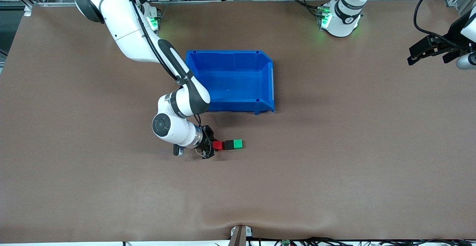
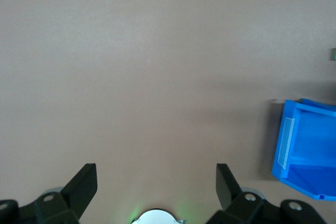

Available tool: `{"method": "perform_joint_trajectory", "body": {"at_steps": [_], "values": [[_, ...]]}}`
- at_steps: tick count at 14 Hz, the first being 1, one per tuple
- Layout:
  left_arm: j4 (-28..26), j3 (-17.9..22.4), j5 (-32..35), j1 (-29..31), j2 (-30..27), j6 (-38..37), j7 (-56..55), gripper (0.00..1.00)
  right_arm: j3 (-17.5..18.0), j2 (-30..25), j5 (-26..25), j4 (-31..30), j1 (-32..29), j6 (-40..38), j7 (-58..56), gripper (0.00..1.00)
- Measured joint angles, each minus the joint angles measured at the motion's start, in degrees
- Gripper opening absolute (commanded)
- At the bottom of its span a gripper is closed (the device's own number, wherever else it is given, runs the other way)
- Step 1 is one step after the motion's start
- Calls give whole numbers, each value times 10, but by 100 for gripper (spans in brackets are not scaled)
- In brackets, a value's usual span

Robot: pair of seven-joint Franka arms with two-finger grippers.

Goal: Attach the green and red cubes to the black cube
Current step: 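Press the red cube against the black cube's side with the right gripper, then lower the red cube to the table beside the black cube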

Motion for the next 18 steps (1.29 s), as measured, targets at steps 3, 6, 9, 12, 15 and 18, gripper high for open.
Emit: {"method": "perform_joint_trajectory", "body": {"at_steps": [3,6,9,12,15,18], "values": [[0,0,0,0,0,3,0,100,0,7,0,5,3,9,7,0],[0,0,0,0,0,4,0,100,0,11,0,10,7,16,10,0],[0,0,0,0,0,4,0,100,0,15,0,15,11,18,15,0],[0,0,0,0,3,5,0,100,0,15,0,16,11,19,17,12],[0,-1,0,0,9,7,0,100,-1,15,0,16,11,19,17,23],[0,-1,0,0,12,8,0,100,-1,15,0,16,12,19,17,36]]}}
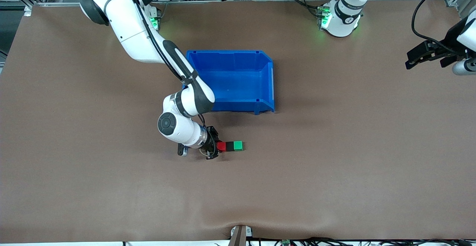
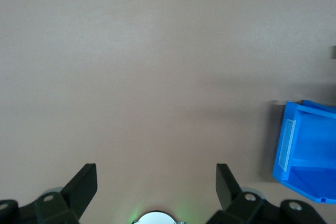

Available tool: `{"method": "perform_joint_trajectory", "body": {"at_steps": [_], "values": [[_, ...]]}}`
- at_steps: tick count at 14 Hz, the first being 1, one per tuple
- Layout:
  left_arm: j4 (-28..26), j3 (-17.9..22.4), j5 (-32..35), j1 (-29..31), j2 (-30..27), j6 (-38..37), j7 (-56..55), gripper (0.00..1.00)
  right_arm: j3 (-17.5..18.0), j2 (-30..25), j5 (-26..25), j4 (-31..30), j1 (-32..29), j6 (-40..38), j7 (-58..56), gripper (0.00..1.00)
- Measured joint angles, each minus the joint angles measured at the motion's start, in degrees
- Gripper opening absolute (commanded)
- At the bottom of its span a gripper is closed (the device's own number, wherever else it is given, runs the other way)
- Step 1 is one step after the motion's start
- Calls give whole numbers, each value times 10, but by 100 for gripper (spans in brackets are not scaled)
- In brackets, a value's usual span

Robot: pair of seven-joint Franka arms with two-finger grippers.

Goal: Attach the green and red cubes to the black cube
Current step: 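Lower the red cube to the table beside the black cube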

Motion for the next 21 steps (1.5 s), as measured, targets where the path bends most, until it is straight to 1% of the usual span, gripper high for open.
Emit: {"method": "perform_joint_trajectory", "body": {"at_steps": [1,4,7,8,9,11,13,14,18,21], "values": [[0,0,0,0,0,0,0,100,0,0,0,0,0,0,0,42],[0,0,0,0,0,3,0,100,0,2,0,0,0,1,0,51],[0,-1,0,0,0,6,0,100,0,5,0,1,1,1,0,54],[0,-1,0,-1,1,6,0,100,0,5,0,2,1,1,0,57],[0,-1,0,-1,1,6,0,100,0,5,0,2,1,1,0,62],[0,-1,0,-1,3,6,0,100,0,5,0,3,1,1,0,80],[0,-3,0,-2,4,6,0,100,0,5,0,3,1,1,0,87],[0,-4,0,-3,4,6,0,100,-1,5,0,4,1,1,0,87],[0,-7,0,-5,6,7,0,100,-2,5,0,6,1,1,0,100],[0,-8,0,-5,7,7,0,100,-3,5,-1,6,1,1,0,100]]}}
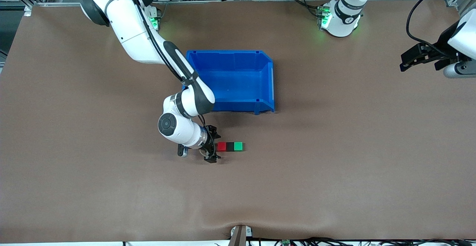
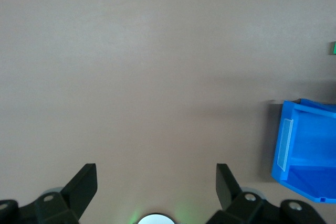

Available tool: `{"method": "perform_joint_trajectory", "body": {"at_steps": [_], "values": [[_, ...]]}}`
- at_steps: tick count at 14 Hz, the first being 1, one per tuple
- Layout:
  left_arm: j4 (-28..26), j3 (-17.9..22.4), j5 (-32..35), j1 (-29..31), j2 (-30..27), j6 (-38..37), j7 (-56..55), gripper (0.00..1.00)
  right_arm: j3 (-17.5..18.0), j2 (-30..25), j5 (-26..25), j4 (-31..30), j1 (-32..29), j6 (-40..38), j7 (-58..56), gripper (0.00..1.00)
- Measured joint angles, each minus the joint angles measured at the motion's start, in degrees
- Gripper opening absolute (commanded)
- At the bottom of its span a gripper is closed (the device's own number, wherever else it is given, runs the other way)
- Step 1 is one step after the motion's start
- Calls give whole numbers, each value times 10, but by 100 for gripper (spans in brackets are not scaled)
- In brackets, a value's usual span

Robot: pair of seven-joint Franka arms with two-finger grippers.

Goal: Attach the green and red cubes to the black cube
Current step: 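Lower the red cube to the table beside the black cube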

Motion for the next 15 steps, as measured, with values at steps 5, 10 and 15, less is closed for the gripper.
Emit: {"method": "perform_joint_trajectory", "body": {"at_steps": [5,10,15], "values": [[0,0,0,0,0,0,0,100,-4,0,0,2,0,0,0,100],[0,0,0,0,0,2,0,100,-5,0,0,6,0,0,0,100],[0,1,0,1,0,2,0,100,-8,-1,0,16,0,-8,0,100]]}}
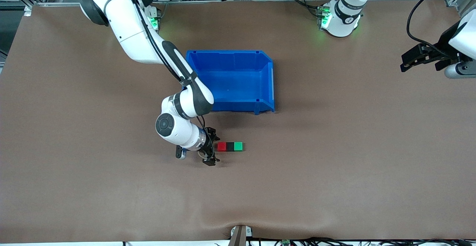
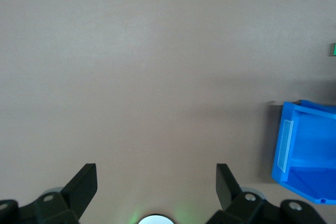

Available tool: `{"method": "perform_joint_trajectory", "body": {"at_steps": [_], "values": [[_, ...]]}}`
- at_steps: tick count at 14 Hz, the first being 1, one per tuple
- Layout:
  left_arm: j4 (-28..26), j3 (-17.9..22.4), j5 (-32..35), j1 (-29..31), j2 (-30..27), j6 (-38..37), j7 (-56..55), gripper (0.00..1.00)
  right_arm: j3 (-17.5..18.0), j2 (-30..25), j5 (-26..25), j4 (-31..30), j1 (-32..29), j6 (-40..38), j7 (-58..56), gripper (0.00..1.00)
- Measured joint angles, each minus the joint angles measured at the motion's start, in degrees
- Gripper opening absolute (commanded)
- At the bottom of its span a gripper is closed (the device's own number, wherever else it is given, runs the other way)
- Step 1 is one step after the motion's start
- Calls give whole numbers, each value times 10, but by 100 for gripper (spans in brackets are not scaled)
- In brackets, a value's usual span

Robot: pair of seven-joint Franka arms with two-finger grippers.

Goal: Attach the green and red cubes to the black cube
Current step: 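Lower the red cube to the table beside the black cube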

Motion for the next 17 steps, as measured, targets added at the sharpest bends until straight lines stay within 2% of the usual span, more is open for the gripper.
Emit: {"method": "perform_joint_trajectory", "body": {"at_steps": [11,17], "values": [[0,-1,0,3,0,-1,0,100,-38,-15,0,21,-1,-84,0,100],[0,-8,0,3,0,-3,0,100,-45,-22,-37,30,-1,-85,-1,100]]}}
